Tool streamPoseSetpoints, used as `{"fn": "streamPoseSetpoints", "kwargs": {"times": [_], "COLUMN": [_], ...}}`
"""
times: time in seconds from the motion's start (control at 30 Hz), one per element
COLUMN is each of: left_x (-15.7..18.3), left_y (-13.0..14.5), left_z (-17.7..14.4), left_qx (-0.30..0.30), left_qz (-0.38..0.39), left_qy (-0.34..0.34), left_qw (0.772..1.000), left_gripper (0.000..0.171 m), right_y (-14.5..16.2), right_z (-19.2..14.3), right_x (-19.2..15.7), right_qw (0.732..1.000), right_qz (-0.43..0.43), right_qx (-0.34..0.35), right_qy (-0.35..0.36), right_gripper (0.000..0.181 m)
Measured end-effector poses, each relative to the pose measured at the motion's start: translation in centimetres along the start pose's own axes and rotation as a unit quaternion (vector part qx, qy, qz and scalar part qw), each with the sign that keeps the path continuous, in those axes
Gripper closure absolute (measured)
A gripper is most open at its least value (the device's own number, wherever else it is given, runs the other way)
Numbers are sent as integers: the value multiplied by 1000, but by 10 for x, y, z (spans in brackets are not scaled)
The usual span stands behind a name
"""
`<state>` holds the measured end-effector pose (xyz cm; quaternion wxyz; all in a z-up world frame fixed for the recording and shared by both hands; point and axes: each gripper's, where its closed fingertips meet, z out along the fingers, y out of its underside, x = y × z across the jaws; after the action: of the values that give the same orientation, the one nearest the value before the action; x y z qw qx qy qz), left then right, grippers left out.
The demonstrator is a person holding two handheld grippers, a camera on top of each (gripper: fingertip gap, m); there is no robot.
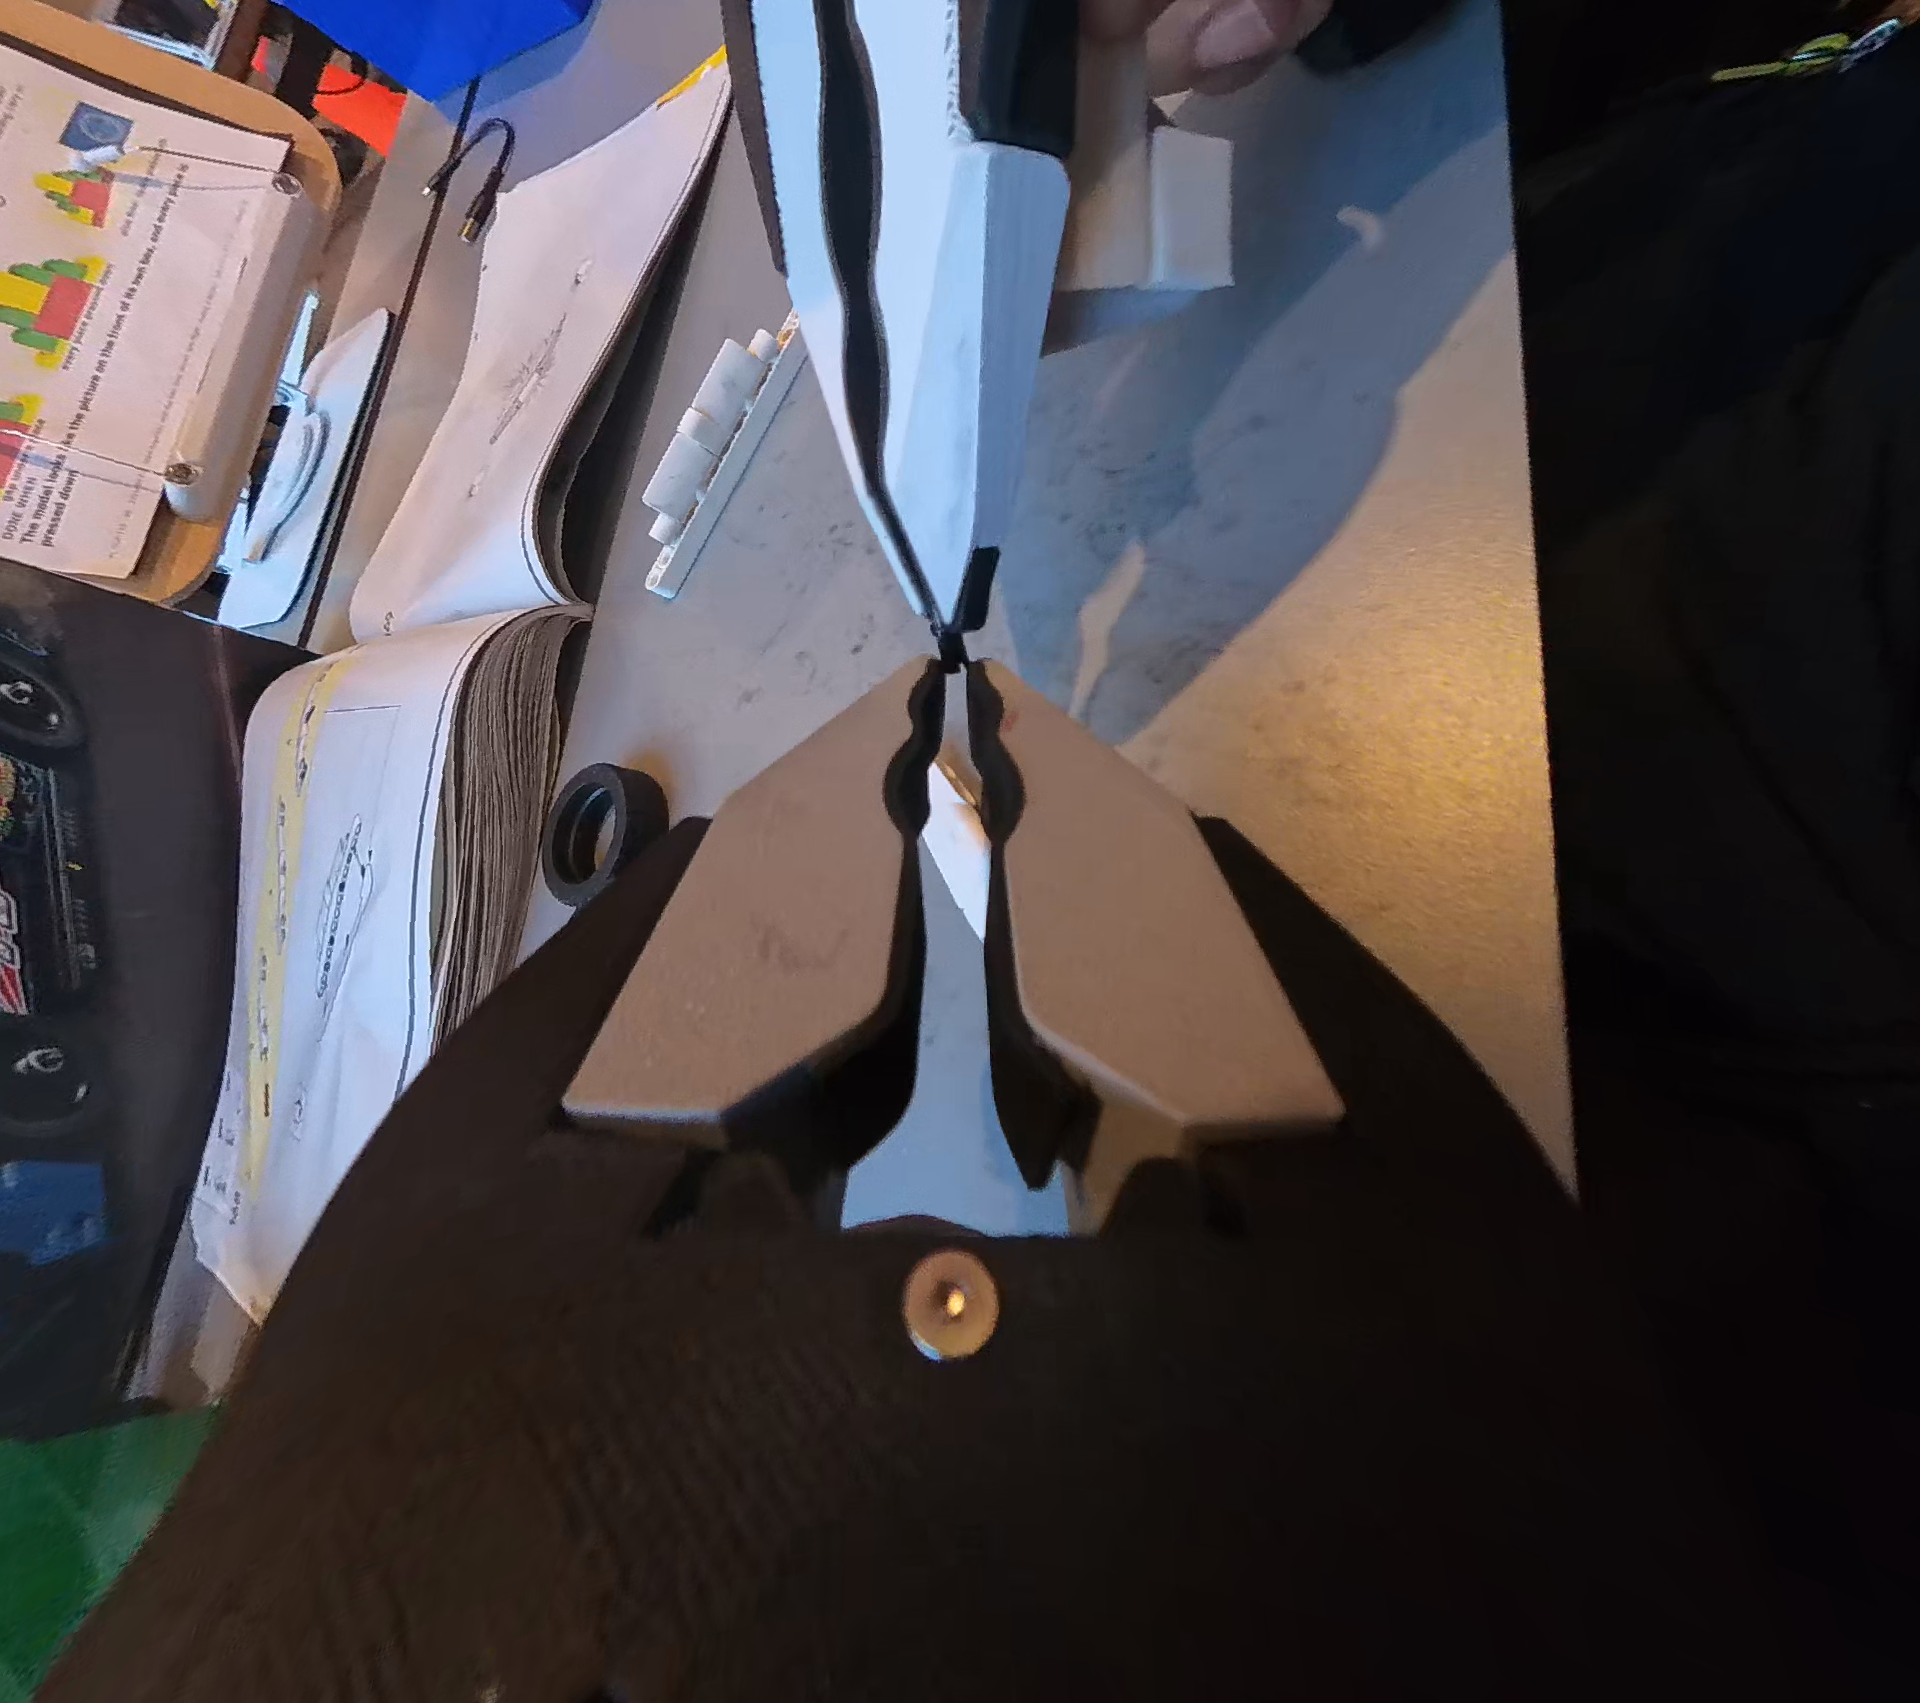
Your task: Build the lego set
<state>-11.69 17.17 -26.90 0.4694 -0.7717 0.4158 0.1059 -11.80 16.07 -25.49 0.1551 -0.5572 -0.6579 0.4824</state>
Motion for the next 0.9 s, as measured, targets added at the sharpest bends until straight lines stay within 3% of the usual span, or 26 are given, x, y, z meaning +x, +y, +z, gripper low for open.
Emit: {"fn": "streamPoseSetpoints", "kwargs": {"times": [0.27, 0.33, 0.47, 0.6, 0.73, 0.9], "left_x": [2, -2, -9, 2, 6, 7], "left_y": [4, 12, 41, 43, 45, 45], "left_z": [2, 2, 2, 0, -8, -8], "left_qx": [-10, -29, -115, -140, -170, -170], "left_qz": [-8, -51, -208, -296, -287, -275], "left_qy": [13, 24, 63, 110, 109, 111], "left_qw": [1000, 998, 969, 938, 936, 940], "left_gripper": [167, 142, 126, 134, 157, 158], "right_y": [4, 9, 14, 12, 13, 12], "right_z": [1, 2, 4, 7, 9, 12], "right_x": [5, 11, 22, 22, 17, 13], "right_qw": [999, 997, 989, 983, 985, 981], "right_qz": [-24, -45, -97, -134, -136, -160], "right_qx": [-16, -29, -44, -44, -44, -44], "right_qy": [23, 50, 99, 115, 101, 97], "right_gripper": [177, 177, 177, 177, 177, 177]}}
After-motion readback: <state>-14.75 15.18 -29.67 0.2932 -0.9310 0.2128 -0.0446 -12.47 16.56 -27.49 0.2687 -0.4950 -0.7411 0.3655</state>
